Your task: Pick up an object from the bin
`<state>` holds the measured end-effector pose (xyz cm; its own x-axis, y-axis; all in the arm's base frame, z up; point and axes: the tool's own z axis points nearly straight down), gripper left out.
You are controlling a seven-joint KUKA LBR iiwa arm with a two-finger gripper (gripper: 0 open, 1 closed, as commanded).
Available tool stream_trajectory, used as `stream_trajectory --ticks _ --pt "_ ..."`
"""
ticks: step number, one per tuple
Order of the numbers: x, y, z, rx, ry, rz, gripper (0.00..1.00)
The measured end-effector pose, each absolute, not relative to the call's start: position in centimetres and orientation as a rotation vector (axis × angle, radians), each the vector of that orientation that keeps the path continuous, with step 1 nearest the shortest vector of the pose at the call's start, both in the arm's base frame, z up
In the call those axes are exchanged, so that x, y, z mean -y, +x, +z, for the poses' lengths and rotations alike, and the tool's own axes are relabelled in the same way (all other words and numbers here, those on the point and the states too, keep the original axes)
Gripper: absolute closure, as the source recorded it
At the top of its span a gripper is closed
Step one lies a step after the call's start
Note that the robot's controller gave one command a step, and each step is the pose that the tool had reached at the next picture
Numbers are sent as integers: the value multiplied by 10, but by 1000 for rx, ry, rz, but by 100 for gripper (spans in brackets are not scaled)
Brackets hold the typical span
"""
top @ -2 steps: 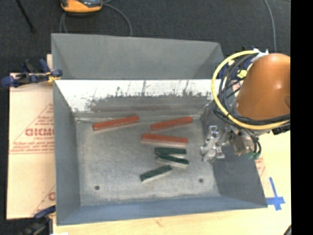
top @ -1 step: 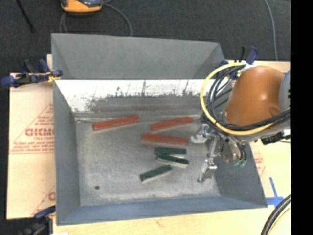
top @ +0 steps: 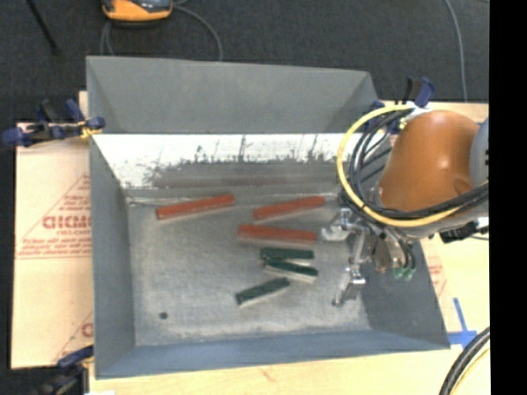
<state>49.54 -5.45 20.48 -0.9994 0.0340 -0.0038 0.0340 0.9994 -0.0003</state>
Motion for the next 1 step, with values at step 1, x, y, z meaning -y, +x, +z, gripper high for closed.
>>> stream_trajectory --ticks 1 --pt "49 503 144 -3130 105 0 0"
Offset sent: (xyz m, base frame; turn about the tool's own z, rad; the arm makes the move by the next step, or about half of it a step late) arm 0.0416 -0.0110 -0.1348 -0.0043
